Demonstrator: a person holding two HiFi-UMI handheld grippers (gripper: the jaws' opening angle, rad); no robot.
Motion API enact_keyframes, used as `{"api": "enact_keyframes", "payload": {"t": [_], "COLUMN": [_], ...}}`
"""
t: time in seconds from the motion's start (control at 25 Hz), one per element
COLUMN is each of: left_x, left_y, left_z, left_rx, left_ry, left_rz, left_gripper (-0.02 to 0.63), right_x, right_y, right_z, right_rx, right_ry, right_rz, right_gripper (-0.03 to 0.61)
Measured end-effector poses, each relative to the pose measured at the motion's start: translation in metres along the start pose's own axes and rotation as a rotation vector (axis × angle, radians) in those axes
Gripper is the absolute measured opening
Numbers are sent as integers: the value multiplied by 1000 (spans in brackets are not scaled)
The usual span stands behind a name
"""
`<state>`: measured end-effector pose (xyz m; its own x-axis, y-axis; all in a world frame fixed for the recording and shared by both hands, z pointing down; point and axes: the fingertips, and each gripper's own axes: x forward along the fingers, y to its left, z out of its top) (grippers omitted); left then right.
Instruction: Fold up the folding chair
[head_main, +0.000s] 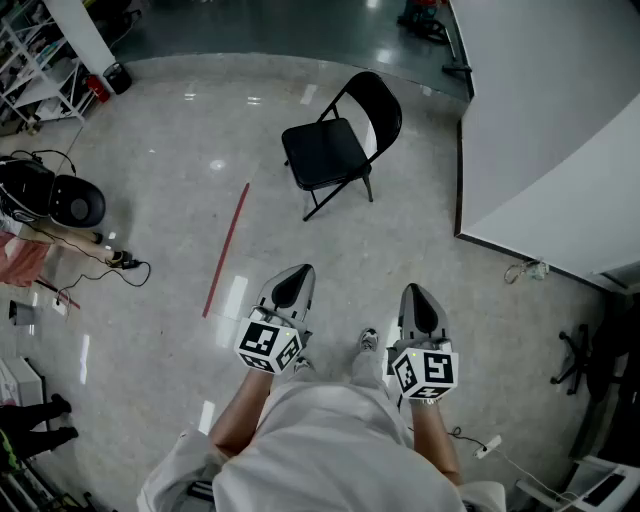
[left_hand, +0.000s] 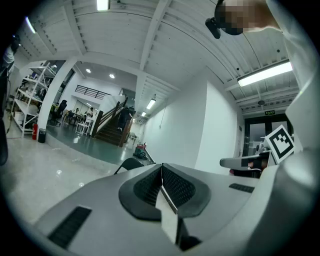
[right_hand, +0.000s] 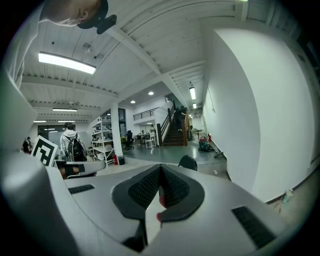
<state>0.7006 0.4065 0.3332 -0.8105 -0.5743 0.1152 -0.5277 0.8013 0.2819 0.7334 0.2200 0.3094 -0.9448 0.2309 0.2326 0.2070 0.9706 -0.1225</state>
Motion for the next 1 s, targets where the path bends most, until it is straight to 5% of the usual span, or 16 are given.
{"api": "enact_keyframes", "payload": {"t": [0.2,0.4,0.6,1.0], "left_x": [-43,-65,-91,-64], "left_y": [18,-2,2,-61], "left_z": [1,22,12,-26], "left_rx": [2,65,34,51], "left_ry": [6,-39,-17,72], "left_rz": [-7,-15,58,77], "left_gripper": [11,11,11,11], "right_x": [-16,-29,-35,-59], "right_y": [63,71,85,16], "right_z": [8,4,-7,-29], "right_rx": [-10,2,-14,46], "right_ry": [-61,-45,-18,-9], "right_rz": [31,64,108,144], "right_gripper": [5,4,5,5]}}
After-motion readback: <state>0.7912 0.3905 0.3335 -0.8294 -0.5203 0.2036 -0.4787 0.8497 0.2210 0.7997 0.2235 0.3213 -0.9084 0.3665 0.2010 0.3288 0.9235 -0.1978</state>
